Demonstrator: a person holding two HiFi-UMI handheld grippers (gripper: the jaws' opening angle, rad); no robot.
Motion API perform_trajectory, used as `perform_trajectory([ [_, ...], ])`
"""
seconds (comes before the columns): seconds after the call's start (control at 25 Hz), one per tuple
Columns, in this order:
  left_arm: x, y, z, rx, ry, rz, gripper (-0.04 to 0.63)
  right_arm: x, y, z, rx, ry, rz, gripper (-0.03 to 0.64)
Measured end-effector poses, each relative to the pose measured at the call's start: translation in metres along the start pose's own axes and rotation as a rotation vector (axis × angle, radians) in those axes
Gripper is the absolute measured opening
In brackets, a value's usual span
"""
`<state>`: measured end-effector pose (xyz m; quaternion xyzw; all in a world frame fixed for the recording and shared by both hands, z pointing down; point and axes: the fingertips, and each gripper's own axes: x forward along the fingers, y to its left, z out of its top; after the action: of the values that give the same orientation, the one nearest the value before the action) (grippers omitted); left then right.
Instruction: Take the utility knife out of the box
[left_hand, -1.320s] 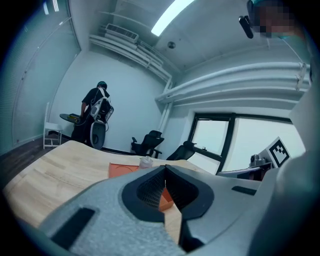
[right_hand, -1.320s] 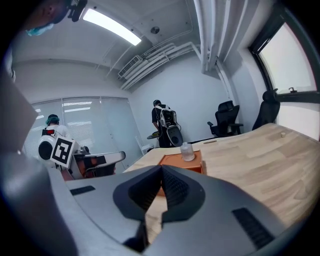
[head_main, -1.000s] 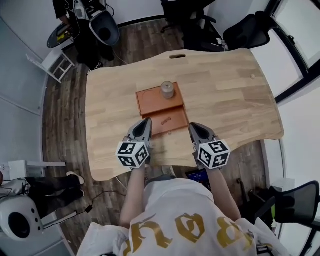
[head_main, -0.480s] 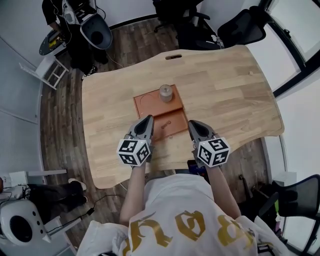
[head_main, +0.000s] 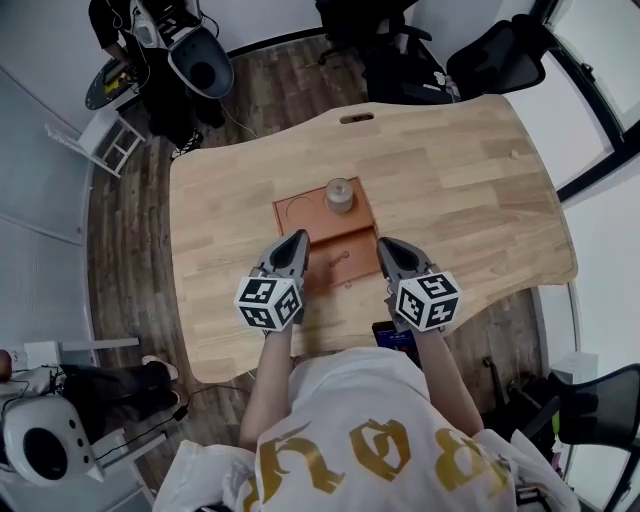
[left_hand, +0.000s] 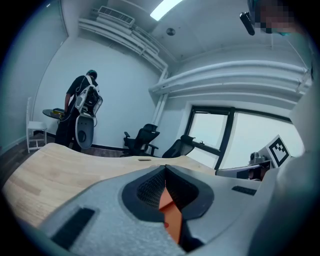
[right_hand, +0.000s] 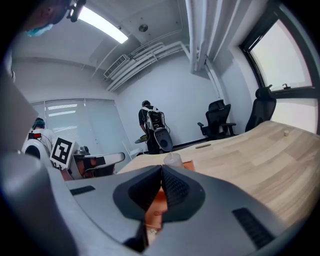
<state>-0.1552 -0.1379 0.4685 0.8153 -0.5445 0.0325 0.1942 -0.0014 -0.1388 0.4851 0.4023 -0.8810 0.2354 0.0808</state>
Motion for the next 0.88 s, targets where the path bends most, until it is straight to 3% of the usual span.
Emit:
perform_trajectory([
  [0.72, 0.023, 0.004, -0.024, -0.015, 0.077, -0.027, 0.011, 0.020, -0.014, -0.019, 0.021, 0.074, 0.006, 0.011],
  [0.88, 0.029, 0.000, -0.039, 0.029, 0.129, -0.038, 0.009, 0.022, -0.020, -0.026, 0.027, 0.086, 0.002, 0.011],
])
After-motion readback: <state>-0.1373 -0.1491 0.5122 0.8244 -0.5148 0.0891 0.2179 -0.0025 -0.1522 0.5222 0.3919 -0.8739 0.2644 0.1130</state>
